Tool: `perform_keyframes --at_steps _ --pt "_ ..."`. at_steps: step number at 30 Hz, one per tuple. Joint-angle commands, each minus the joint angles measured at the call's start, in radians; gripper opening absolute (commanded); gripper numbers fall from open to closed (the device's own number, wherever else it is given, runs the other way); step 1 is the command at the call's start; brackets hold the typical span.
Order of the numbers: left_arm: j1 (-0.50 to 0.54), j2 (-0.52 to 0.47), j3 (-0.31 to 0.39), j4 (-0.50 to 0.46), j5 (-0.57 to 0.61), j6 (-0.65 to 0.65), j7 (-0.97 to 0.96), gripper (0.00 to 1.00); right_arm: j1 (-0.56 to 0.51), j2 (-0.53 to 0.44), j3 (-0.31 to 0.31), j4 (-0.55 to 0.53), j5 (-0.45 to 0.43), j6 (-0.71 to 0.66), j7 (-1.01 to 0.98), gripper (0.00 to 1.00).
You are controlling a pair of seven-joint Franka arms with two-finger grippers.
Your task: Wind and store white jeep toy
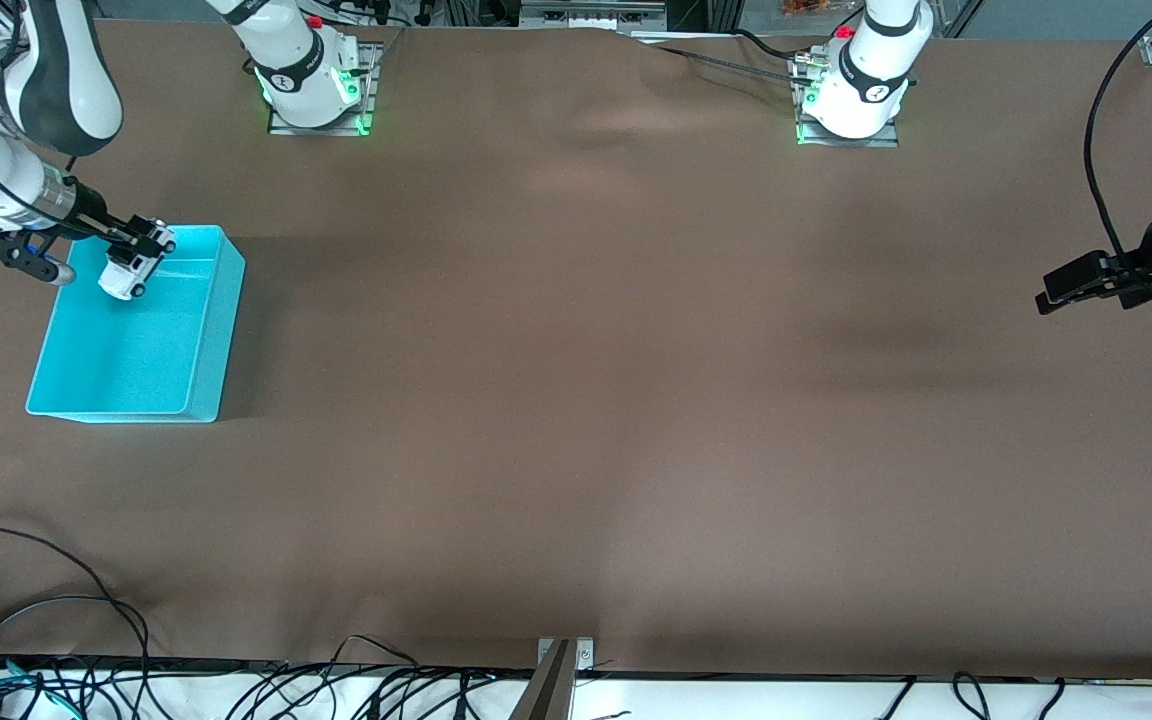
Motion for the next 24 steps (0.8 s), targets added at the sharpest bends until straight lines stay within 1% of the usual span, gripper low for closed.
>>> perform_keyframes --at_steps 1,4,9,18,24 --pt "-0.006 -0.001 0.009 0.008 -0.029 -0.01 0.013 1.0 0.0 0.08 -0.035 0.032 -0.05 0.041 -0.057 0.0" --pt "-0.004 -0.001 0.009 0.008 -0.029 -0.01 0.013 1.0 -0.006 0.123 -0.051 0.032 -0.064 0.091 -0.087 0.0" --pt "-0.006 -0.001 0.009 0.006 -0.03 -0.01 0.013 1.0 -0.007 0.188 -0.078 0.032 -0.063 0.162 -0.13 0.0" --pt "-0.004 -0.001 0.009 0.006 -0.029 -0.01 0.013 1.0 -0.009 0.266 -0.088 0.038 -0.063 0.225 -0.132 0.0" --pt "-0.004 0.0 0.009 0.006 -0.029 -0.01 0.013 1.0 -0.014 0.335 -0.095 0.045 -0.063 0.3 -0.132 0.0"
